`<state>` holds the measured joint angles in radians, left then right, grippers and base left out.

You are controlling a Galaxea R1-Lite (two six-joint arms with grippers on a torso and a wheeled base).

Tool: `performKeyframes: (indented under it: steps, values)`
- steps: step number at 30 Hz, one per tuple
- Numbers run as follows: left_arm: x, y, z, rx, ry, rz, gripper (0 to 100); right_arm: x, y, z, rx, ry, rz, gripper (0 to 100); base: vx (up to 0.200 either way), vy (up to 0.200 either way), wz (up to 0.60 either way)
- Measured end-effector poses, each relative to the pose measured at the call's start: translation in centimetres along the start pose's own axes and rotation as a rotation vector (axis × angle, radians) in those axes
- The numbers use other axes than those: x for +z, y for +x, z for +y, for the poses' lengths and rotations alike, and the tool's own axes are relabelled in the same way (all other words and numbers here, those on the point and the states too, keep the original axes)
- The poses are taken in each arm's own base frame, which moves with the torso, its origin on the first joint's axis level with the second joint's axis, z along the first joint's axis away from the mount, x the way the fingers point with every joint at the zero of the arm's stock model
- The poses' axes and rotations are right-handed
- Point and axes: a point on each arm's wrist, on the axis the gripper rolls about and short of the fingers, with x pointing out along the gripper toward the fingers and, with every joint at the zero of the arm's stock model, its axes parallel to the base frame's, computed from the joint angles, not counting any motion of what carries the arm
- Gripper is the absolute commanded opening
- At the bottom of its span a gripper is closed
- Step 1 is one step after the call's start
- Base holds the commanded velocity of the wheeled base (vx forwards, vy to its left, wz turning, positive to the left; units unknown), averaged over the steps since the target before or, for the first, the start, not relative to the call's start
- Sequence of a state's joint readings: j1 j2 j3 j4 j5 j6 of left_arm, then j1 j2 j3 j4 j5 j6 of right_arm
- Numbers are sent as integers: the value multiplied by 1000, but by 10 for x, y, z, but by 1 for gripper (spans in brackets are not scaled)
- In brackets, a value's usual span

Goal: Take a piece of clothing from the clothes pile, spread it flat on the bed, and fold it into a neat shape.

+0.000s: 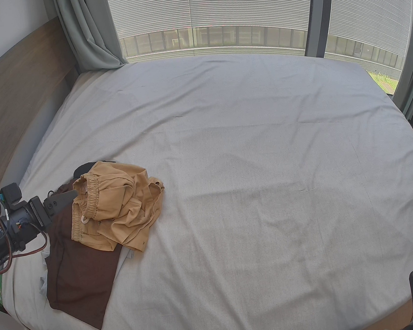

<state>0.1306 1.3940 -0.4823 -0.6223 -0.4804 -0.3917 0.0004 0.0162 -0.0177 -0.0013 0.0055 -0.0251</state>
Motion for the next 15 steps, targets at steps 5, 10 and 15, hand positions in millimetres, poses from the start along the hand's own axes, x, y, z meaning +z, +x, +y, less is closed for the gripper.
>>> performKeyframes:
  steps: [5,10,15]
  values:
    - [2,10,4,4,-8,17,100,0,0,0,1,0,0,100,0,0,0]
    - [4,22,9,9,-15,32,100,0,0,0,1,0,0,100,0,0,0]
    - [8,33,14,9,-16,32,100,0,0,0,1,-1,0,100,0,0,0]
